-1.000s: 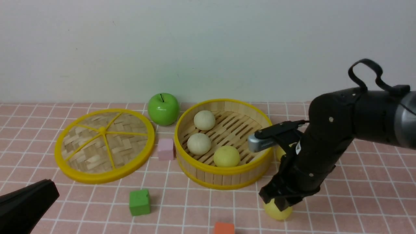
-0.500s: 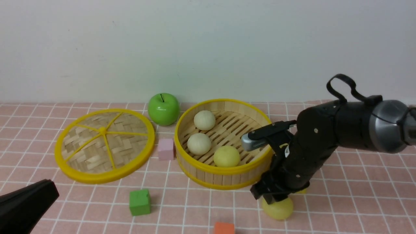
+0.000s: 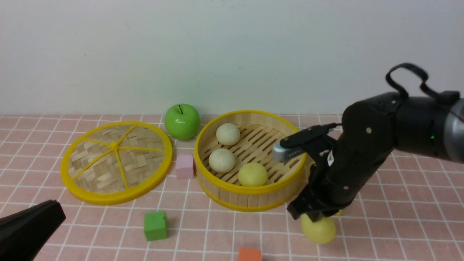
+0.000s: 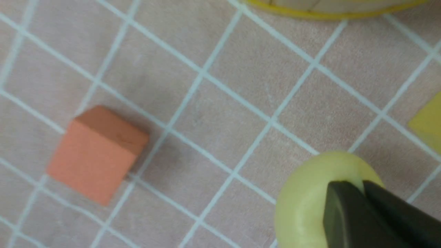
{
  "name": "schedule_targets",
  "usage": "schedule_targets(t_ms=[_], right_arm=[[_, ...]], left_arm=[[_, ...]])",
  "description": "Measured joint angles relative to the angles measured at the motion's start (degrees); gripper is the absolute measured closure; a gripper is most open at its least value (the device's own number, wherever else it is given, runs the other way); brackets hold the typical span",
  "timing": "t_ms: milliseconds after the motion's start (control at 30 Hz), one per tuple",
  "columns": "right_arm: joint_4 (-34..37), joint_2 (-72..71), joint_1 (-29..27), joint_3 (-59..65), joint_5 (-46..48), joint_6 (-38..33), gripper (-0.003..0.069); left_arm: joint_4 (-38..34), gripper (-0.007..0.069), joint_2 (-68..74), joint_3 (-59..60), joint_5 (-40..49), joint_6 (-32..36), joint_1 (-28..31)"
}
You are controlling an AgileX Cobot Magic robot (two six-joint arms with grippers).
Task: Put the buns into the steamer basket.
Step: Use the right arm to put the steamed stuffed bun into the steamer
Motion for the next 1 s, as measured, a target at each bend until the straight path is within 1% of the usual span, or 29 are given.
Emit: schedule_targets(t_ms=[67, 133, 167, 200, 233, 267, 367, 567, 767, 900, 933, 967, 1000], right_arm=[[0.7, -2.1, 0.4, -2.2, -2.4, -0.2, 0.0646], [0.5, -2.3, 0.4, -4.6, -7.4, -0.5, 0.0646], [0.5, -2.2, 0.4, -4.8, -8.0, -0.5, 0.0646], [0.0, -1.5, 0.4, -5.3, -10.5, -0.5, 0.0646], [-1.0, 0.2, 0.3, -6.0, -16.3, -0.6, 0.0646], [-1.4, 1.9, 0.2, -6.4, -19.0, -0.6, 0.0646], [-2.1, 6.2, -0.5, -8.0, -23.8, -0.6, 0.0646], [-2.3, 13.0, -2.9, -11.4, -26.2, -0.6, 0.0642], [-2.5, 16.3, -4.9, -12.2, -28.0, -0.6, 0.0624], [-1.9, 17.5, -4.9, -12.4, -28.1, -0.6, 0.0589], [-1.8, 17.6, -4.9, -12.4, -28.0, -0.6, 0.0559], [-1.8, 17.6, -4.9, -12.4, -28.0, -0.6, 0.0547], [-1.7, 17.6, -4.8, -12.4, -27.9, -0.6, 0.0488]], left_arm=[[0.0, 0.0619, 0.0, 0.0, 0.0, 0.0, 0.0], [0.0, 0.0619, 0.0, 0.0, 0.0, 0.0, 0.0], [0.0, 0.0619, 0.0, 0.0, 0.0, 0.0, 0.0], [0.0, 0.0619, 0.0, 0.0, 0.0, 0.0, 0.0], [0.0, 0.0617, 0.0, 0.0, 0.0, 0.0, 0.0], [0.0, 0.0615, 0.0, 0.0, 0.0, 0.0, 0.0], [0.0, 0.0609, 0.0, 0.0, 0.0, 0.0, 0.0], [0.0, 0.0602, 0.0, 0.0, 0.0, 0.0, 0.0], [0.0, 0.0594, 0.0, 0.0, 0.0, 0.0, 0.0], [0.0, 0.0588, 0.0, 0.0, 0.0, 0.0, 0.0], [0.0, 0.0587, 0.0, 0.0, 0.0, 0.0, 0.0], [0.0, 0.0586, 0.0, 0.0, 0.0, 0.0, 0.0], [0.0, 0.0585, 0.0, 0.0, 0.0, 0.0, 0.0]])
